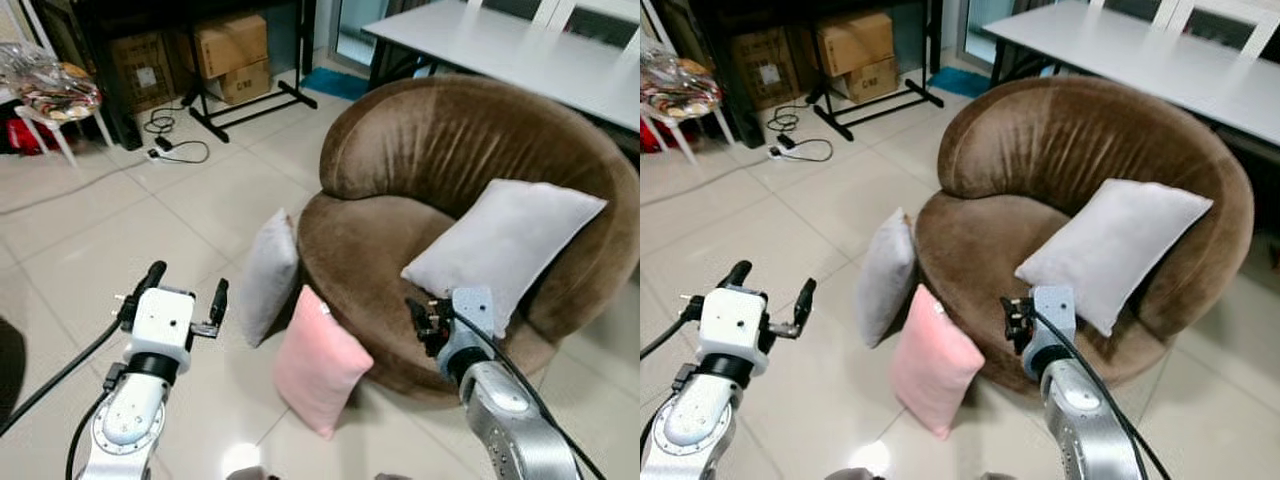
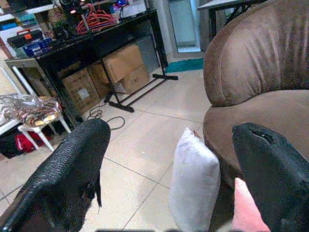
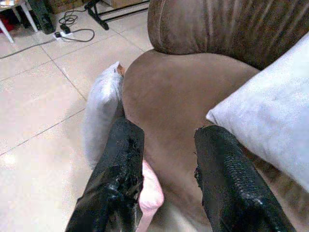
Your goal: Move the pillow to the sofa from floor
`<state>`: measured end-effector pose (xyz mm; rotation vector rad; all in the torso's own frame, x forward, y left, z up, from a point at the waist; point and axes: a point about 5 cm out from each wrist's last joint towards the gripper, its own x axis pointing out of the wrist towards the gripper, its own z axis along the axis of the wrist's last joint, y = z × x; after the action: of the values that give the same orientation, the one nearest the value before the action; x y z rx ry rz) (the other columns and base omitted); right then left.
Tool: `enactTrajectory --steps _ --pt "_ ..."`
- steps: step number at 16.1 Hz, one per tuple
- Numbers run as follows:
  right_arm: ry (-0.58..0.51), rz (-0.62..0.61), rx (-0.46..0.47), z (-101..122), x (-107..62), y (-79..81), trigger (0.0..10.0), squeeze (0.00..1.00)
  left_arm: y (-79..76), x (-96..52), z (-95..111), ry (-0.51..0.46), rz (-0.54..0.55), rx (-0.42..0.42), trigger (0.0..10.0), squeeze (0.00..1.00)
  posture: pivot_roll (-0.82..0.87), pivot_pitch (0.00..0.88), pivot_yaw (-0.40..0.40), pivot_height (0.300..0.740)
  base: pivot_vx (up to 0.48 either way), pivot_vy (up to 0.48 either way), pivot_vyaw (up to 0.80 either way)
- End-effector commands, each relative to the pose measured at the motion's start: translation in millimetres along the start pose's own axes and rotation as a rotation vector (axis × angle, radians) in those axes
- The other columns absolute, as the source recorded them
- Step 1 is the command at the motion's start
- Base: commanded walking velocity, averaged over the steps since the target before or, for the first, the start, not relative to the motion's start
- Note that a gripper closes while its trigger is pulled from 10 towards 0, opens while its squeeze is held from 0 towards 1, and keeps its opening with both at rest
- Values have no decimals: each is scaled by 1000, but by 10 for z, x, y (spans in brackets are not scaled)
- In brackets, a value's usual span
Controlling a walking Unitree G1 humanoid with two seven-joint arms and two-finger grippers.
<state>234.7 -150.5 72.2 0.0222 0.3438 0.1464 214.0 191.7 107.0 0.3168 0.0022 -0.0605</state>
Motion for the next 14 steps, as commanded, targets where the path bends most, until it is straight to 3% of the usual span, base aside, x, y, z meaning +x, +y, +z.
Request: enactTrajectory --steps 1,4,14 --pt "-25 7 -18 43 -19 -1 10000 0 -14 21 -1 -6 -14 -8 10000 0 39 60 -13 740 0 0 0" --pt "-43 21 -13 90 -9 30 10000 0 -18 14 19 -16 -24 -35 10000 0 33 62 -19 740 89 0 800" --pt "-38 12 -29 108 69 33 10000 0 20 17 13 -10 8 -39 10000 0 47 52 -55 740 281 0 0"
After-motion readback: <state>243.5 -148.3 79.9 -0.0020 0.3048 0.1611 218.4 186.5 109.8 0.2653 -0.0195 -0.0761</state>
